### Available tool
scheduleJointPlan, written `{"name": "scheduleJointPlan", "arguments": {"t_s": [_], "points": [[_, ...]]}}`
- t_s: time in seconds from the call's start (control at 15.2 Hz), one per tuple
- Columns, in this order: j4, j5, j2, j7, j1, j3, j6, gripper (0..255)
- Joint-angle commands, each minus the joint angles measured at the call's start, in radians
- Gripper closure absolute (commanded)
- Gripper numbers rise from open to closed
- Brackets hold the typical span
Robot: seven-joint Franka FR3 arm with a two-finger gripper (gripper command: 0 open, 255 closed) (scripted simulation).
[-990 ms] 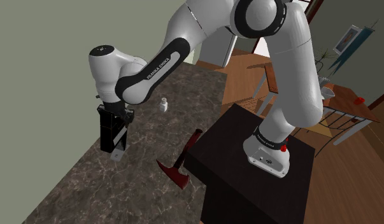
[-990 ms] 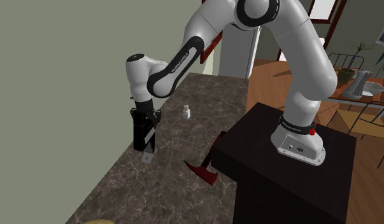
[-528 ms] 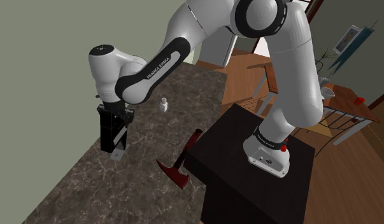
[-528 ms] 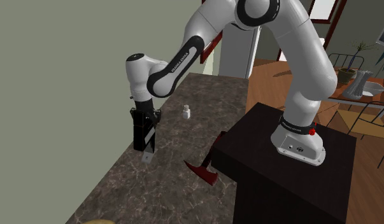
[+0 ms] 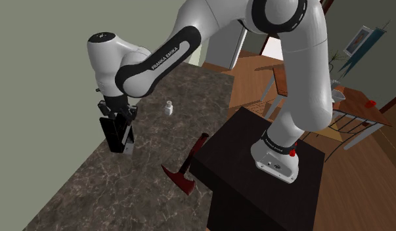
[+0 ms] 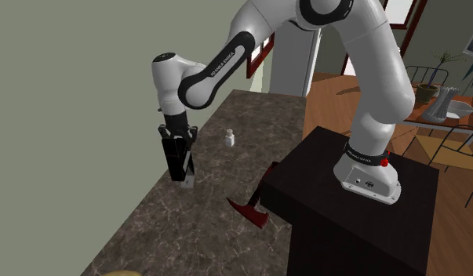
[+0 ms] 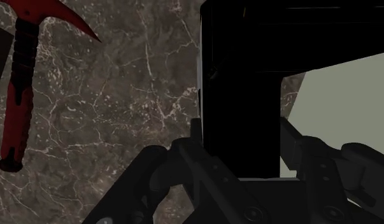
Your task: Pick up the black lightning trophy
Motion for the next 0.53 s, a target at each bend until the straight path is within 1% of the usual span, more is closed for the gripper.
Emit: {"name": "scheduleJointPlan", "arguments": {"t_s": [0.0,0.33,0.46], "points": [[0.0,0.009,-0.017,-0.006,-0.005,0.007,-0.016,255],[0.007,0.032,-0.059,-0.02,-0.016,0.023,-0.061,255],[0.008,0.032,-0.06,-0.021,-0.016,0.024,-0.063,255]]}}
